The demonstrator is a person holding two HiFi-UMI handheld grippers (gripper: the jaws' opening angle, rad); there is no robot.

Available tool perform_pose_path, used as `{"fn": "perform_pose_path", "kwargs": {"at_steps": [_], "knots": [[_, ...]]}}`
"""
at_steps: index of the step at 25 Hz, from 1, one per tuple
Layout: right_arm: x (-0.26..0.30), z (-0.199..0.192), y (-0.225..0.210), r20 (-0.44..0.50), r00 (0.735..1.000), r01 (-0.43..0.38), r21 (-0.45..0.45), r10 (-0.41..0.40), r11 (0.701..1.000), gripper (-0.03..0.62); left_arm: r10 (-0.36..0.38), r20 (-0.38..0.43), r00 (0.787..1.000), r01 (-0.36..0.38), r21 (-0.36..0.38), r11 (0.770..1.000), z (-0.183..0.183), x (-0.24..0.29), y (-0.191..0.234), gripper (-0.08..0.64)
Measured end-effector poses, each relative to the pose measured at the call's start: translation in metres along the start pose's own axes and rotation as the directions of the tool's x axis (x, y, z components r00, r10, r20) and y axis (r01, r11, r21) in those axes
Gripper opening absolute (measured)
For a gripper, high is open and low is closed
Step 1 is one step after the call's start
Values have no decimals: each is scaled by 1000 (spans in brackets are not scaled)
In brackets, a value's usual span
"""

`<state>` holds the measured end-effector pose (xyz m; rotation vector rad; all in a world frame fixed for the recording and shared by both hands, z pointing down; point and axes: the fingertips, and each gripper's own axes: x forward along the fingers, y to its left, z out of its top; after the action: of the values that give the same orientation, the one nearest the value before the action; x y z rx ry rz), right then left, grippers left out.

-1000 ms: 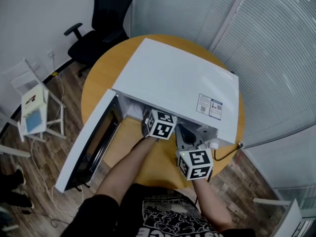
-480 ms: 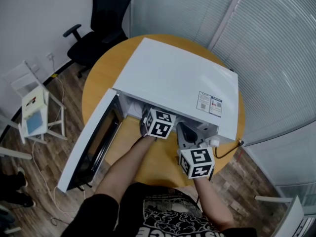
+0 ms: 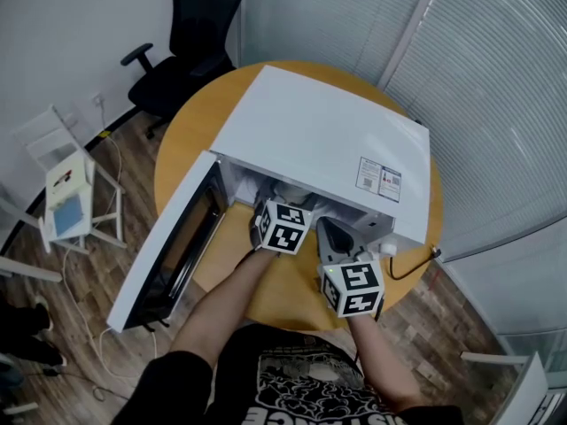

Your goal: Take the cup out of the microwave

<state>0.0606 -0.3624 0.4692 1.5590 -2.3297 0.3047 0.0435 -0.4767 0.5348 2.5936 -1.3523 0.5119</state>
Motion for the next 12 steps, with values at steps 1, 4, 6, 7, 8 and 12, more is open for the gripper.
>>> {"fn": "perform_pose_path", "kwargs": {"at_steps": [1, 4, 6, 7, 8, 12], "knots": [[-1, 0, 2, 0, 1000, -3, -1, 3, 1000, 15, 2, 4, 1000, -2, -1, 1000, -1, -2, 0, 405], [-3, -1, 6, 0, 1000, -14, -1, 14, 1000, 15, 3, 12, 1000, -3, -5, 1000, -4, -9, -2, 405], [-5, -3, 8, -1, 1000, -21, 0, 21, 1000, 15, 2, 21, 1000, -2, -8, 1000, -6, -13, -3, 403], [-5, -3, 10, -1, 1000, -25, -1, 25, 1000, 15, 4, 27, 1000, -4, -10, 1000, -6, -15, -3, 403], [-6, -4, 12, -2, 1000, -29, -2, 29, 1000, 15, 8, 33, 999, -7, -11, 1000, -7, -17, -2, 403], [-10, -6, 16, -4, 999, -38, -4, 38, 999, 15, 18, 42, 999, -18, -15, 1000, -8, -26, -2, 403]]}}
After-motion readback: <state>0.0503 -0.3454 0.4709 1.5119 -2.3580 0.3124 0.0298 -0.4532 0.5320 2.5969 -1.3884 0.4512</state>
